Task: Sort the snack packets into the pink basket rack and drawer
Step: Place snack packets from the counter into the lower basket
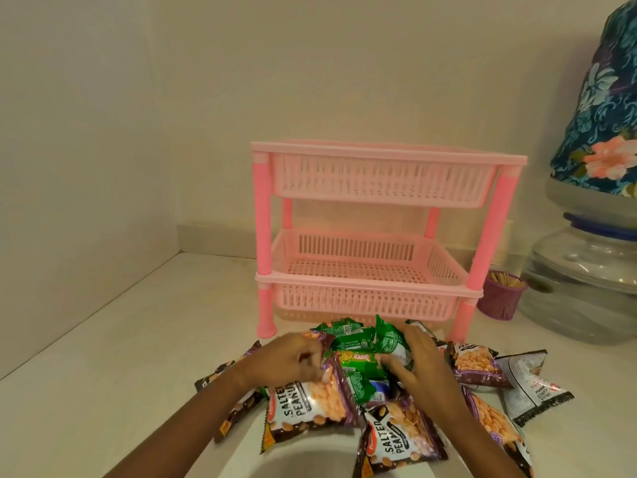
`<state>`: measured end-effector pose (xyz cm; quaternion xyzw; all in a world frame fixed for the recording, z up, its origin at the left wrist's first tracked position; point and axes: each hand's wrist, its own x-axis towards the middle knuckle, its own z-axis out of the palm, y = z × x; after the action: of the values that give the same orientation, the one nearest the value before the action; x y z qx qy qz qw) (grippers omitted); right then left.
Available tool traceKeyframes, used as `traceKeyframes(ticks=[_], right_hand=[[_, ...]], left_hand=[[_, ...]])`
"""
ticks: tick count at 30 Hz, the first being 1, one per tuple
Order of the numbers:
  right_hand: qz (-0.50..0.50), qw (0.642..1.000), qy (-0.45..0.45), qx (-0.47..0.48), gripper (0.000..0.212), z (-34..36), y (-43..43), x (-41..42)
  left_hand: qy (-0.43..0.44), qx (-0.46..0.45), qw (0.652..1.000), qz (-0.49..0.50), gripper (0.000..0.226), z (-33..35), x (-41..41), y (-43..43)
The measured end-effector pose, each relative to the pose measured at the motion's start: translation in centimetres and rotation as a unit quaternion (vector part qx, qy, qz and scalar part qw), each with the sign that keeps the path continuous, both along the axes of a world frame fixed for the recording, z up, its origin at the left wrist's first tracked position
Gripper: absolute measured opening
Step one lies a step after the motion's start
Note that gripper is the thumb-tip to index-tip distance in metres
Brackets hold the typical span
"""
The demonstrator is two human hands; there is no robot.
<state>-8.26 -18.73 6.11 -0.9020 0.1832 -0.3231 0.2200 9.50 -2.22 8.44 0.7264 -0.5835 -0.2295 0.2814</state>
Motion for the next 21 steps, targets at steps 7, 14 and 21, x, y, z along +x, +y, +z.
traceKeyframes(ticks=[7, 14, 21], right_hand=[[-0.006, 0.996, -0.064, 0.069, 0.042, 3.4, -2.1, 3.1], [-0.052, 0.926, -0.135, 0.348, 0.031, 7.7, -5.1, 9.9], [-0.010, 0.701, -0.177, 0.691, 0.021, 8.7, -7.7, 17.5]], left_hand=[[0.065, -0.252, 0.920, 0.293, 0.040, 4.9, 3.9, -3.7], [0.426, -0.289, 0.748, 0.420, 0.011, 7.4, 8.8, -10.4], [0.285, -0.238, 0.796, 0.477, 0.029, 6.4, 13.6, -14.6]])
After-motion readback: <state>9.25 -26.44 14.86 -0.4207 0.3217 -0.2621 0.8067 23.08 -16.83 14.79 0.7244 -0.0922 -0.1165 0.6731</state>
